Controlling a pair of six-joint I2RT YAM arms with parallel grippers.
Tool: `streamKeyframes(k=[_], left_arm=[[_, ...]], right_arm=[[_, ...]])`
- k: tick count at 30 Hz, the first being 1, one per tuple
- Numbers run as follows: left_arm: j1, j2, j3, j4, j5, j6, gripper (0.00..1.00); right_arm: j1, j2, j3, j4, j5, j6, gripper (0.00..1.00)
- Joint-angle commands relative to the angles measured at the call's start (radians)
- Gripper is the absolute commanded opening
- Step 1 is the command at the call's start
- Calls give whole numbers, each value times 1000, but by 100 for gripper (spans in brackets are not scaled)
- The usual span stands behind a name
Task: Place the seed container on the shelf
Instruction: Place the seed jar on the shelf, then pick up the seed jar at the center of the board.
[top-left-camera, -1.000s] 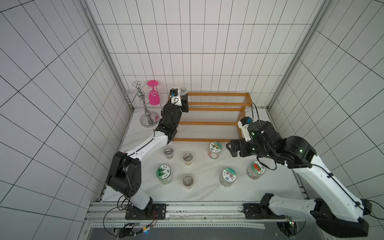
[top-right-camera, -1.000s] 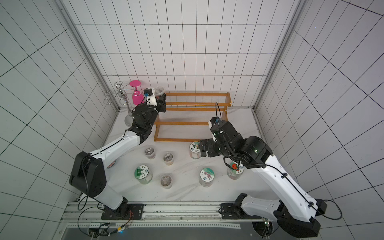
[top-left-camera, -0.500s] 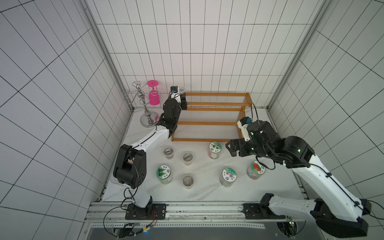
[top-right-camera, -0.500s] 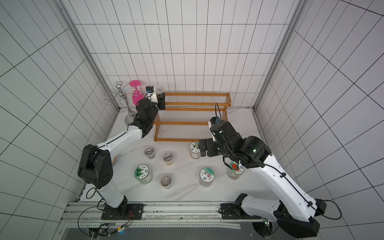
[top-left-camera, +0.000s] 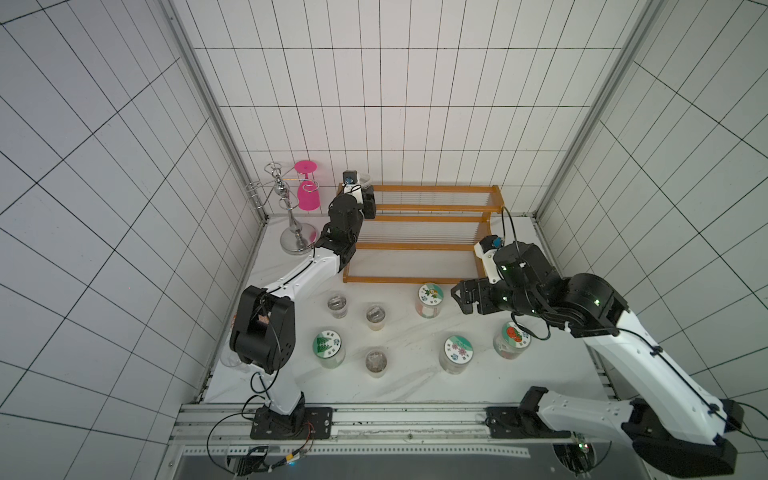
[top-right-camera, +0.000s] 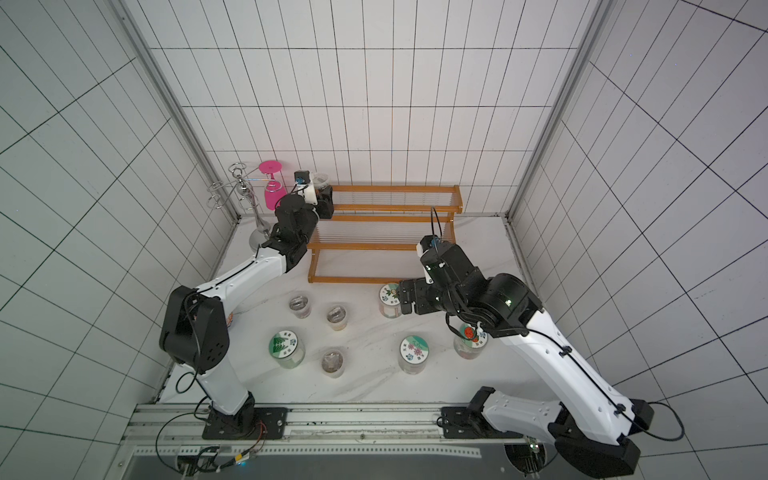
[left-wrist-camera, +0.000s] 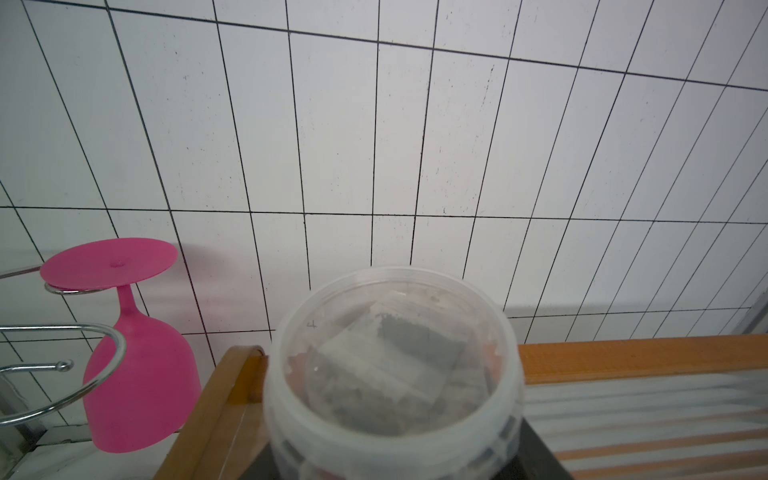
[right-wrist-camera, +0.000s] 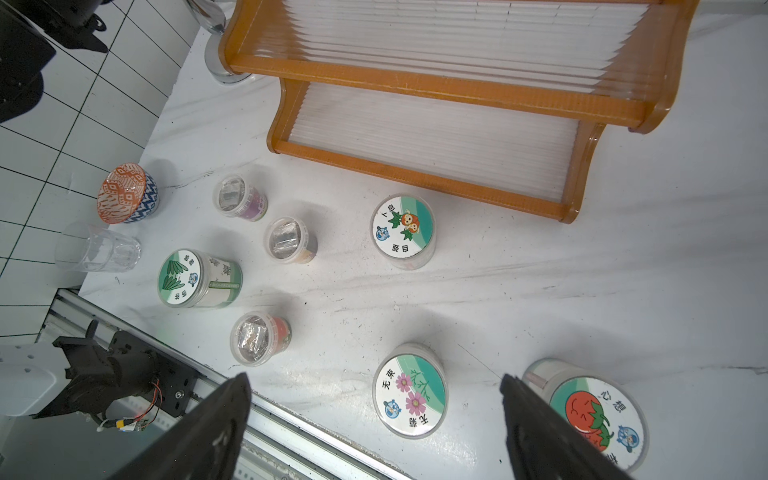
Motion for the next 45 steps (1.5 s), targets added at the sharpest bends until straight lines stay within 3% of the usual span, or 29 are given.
streamKeyframes(k=[1,9,22,31,39,45], left_arm=[[6,0,11,-38,-17,0,64],[7,-79,-43,-46,-21,14,79],[2,-208,-132,-115,9,25,81],[-43,-382,-179,-367,47,-12,88],[-67,-552,-258,-593,241,-112,99],[-67,-667,-339,-728,280,-161,99]], right_arm=[[-11,-14,-24,9,-5,13,97],[-13,-17,-29,20,-15,17,97],[-13,-27,-48,24,-19,20,97],[-17,-40,-126,66,-6,5,97],[-19,-20,-222,82,-29,13,98],[-19,14,-300,173,-69,-1,99]])
